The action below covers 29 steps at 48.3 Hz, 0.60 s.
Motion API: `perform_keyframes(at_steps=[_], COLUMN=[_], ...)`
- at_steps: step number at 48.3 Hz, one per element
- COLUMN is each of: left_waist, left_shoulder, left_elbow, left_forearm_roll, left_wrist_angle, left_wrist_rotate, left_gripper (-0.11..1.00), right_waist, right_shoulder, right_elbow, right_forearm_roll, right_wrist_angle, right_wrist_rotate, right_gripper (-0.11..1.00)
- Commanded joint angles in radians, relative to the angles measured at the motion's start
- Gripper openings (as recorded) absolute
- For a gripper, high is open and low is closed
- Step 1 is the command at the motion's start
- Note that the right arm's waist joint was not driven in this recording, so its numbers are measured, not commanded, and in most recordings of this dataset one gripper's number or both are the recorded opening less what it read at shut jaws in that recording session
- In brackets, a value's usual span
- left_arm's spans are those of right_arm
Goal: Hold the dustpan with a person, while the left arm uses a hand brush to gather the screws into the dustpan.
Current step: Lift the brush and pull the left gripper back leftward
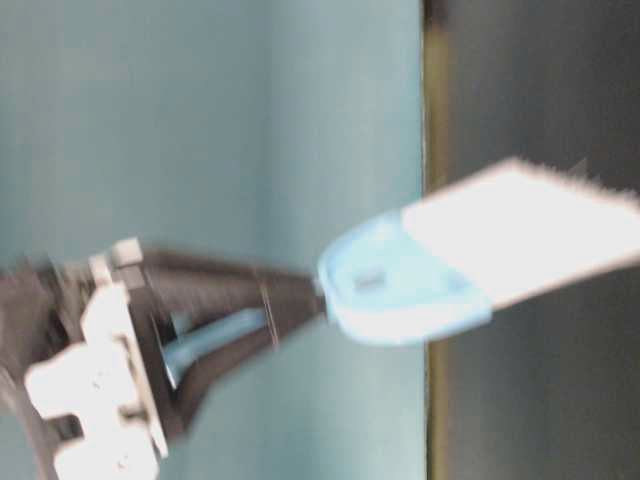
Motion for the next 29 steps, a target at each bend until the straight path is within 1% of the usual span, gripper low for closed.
perform_keyframes(at_steps=[1,3,8,15,25,29], left_waist=[0.012,0.021,0.041,0.044,0.048,0.051], left_shoulder=[-0.109,-0.149,-0.212,-0.273,-0.331,-0.345], left_elbow=[0.117,0.178,0.278,0.371,0.471,0.523], left_forearm_roll=[0.002,0.002,0.003,0.003,0.003,0.003], left_wrist_angle=[-0.091,-0.135,-0.242,-0.388,-0.433,-0.476], left_wrist_rotate=[-0.031,-0.046,-0.078,-0.114,-0.124,-0.124], left_gripper=[0.31,0.31,0.31,0.31,0.31,0.31], right_waist=[0.0,0.0,0.0,-0.002,0.0,0.0], right_shoulder=[0.005,0.005,0.003,0.003,0.0,0.0], right_elbow=[-0.012,-0.012,-0.012,-0.012,-0.012,-0.012], right_forearm_roll=[-0.002,-0.002,-0.002,-0.002,-0.002,-0.002], right_wrist_angle=[-0.005,-0.005,-0.005,-0.005,-0.005,-0.005], right_wrist_rotate=[-0.005,-0.005,-0.005,-0.005,-0.005,-0.005], right_gripper=[0.0,0.0,0.0,0.0,0.0,0.0])
